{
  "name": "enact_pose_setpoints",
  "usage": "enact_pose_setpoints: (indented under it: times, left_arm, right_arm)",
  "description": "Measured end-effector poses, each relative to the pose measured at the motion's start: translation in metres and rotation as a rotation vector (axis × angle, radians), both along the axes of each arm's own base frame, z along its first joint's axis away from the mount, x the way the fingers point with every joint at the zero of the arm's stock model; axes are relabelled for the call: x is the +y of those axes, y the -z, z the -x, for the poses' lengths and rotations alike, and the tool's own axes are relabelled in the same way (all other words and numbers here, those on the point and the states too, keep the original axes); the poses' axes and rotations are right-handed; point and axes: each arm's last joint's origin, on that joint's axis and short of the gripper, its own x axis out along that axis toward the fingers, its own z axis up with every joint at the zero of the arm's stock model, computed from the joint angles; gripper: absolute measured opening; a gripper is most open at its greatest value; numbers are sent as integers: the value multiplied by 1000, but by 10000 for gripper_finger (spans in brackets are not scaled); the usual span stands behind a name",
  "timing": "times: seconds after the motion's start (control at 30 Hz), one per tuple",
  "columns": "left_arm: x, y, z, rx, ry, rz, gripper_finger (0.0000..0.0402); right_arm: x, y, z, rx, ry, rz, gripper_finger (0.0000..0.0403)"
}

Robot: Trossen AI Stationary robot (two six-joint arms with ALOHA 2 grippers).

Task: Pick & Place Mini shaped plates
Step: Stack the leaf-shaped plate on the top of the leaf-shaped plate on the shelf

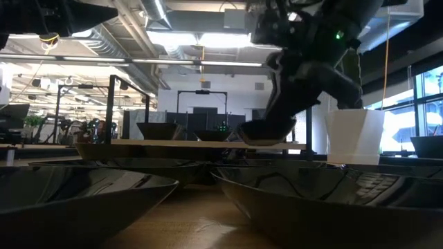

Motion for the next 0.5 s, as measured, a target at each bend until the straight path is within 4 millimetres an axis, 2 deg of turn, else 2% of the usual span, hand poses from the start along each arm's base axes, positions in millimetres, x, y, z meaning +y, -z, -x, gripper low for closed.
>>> enact_pose_setpoints:
  times: [0.27, 0.5]
  left_arm:
    - [0, 0, 0, 0, 0, 2, 8]
    - [0, 0, 0, 0, 1, 2, 3]
  right_arm:
    - [14, -15, -4, -30, -66, 14, 2]
    - [7, -4, 17, 250, -135, 84, 2]
